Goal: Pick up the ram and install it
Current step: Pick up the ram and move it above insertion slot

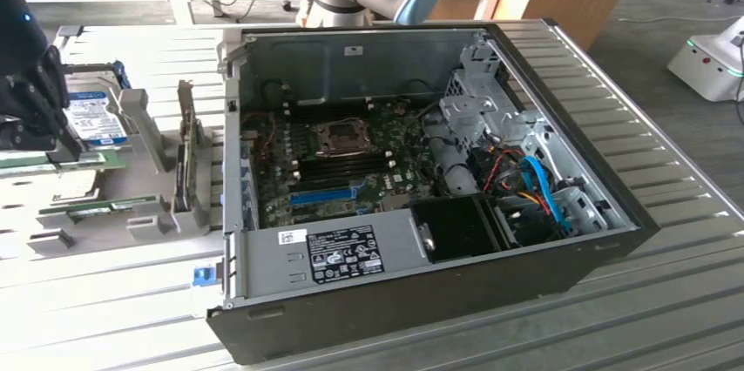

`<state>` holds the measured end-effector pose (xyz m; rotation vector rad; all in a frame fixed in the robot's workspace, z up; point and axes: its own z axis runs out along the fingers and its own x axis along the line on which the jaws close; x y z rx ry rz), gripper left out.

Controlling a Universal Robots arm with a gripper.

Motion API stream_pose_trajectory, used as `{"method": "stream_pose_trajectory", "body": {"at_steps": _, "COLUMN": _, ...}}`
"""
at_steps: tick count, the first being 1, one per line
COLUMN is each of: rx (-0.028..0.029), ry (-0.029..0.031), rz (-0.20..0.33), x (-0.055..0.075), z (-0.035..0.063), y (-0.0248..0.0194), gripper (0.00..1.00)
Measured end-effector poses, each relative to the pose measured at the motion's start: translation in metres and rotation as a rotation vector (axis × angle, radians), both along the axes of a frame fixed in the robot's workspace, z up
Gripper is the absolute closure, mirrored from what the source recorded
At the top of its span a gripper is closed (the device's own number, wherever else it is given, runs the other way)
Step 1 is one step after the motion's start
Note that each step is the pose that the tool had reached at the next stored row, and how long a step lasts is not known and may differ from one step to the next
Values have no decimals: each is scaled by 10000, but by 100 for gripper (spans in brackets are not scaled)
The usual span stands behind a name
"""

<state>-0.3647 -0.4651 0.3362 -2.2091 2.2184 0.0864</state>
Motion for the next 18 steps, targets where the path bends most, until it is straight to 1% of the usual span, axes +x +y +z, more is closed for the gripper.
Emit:
{"method": "stream_pose_trajectory", "body": {"at_steps": 9, "rx": -1, "ry": 0, "rz": 0, "x": 3, "z": 171, "y": 0, "gripper": 88}}
{"method": "stream_pose_trajectory", "body": {"at_steps": 18, "rx": 0, "ry": -1, "rz": 0, "x": 6, "z": 312, "y": 0, "gripper": 88}}
